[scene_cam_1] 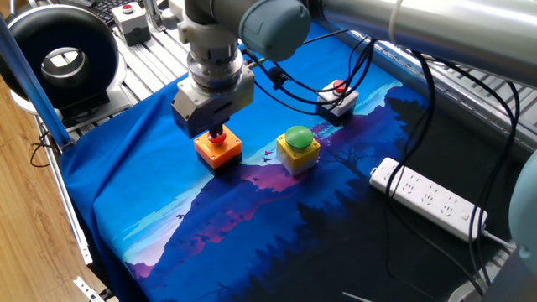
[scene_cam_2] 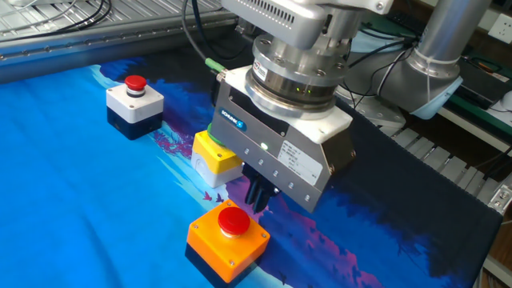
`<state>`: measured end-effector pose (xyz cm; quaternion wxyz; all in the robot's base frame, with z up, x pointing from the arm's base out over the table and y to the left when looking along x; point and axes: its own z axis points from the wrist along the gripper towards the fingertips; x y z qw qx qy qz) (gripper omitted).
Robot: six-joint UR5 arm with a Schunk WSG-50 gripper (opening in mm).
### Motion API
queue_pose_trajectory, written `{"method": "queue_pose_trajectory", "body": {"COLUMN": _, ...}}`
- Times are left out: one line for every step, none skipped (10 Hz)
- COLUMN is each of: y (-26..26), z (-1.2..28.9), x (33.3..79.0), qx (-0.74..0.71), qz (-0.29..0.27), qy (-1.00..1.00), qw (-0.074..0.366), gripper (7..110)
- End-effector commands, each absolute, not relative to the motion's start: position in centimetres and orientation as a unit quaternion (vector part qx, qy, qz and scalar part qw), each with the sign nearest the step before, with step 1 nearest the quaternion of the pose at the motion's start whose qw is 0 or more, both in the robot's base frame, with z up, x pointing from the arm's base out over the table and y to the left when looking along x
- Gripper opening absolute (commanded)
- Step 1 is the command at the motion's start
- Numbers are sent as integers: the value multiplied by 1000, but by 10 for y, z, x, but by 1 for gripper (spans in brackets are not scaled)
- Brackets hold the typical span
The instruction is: Press three buttons from left to right in sequence
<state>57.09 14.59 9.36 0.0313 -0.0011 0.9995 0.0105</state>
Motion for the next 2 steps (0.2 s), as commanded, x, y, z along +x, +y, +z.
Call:
{"method": "queue_pose_trajectory", "body": {"y": 156, "z": 96, "x": 575, "qx": -10, "qz": 23, "qy": 999, "qw": 36, "gripper": 7}}
{"method": "queue_pose_trajectory", "body": {"y": 159, "z": 94, "x": 577, "qx": -14, "qz": 28, "qy": 999, "qw": 37, "gripper": 7}}
